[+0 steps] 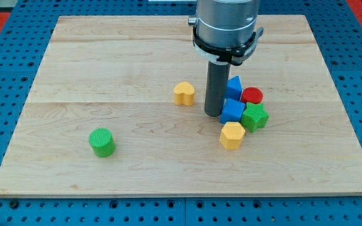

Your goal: Slide the yellow hexagon into the blue cube

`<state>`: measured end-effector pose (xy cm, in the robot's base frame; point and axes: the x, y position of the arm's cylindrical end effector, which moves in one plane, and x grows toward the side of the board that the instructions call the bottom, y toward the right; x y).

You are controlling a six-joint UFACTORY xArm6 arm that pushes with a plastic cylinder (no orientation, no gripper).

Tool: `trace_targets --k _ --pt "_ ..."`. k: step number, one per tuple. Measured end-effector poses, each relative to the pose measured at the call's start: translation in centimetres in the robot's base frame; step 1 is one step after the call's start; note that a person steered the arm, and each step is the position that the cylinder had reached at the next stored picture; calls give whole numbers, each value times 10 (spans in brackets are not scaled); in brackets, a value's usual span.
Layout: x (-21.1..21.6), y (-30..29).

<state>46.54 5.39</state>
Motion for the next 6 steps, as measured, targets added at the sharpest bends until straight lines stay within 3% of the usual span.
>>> trace_targets --k 1,2,3,5,6 --pt "19 -44" --pt "76 -45" --pt "102 7" --pt "45 -3" --pt "60 -42"
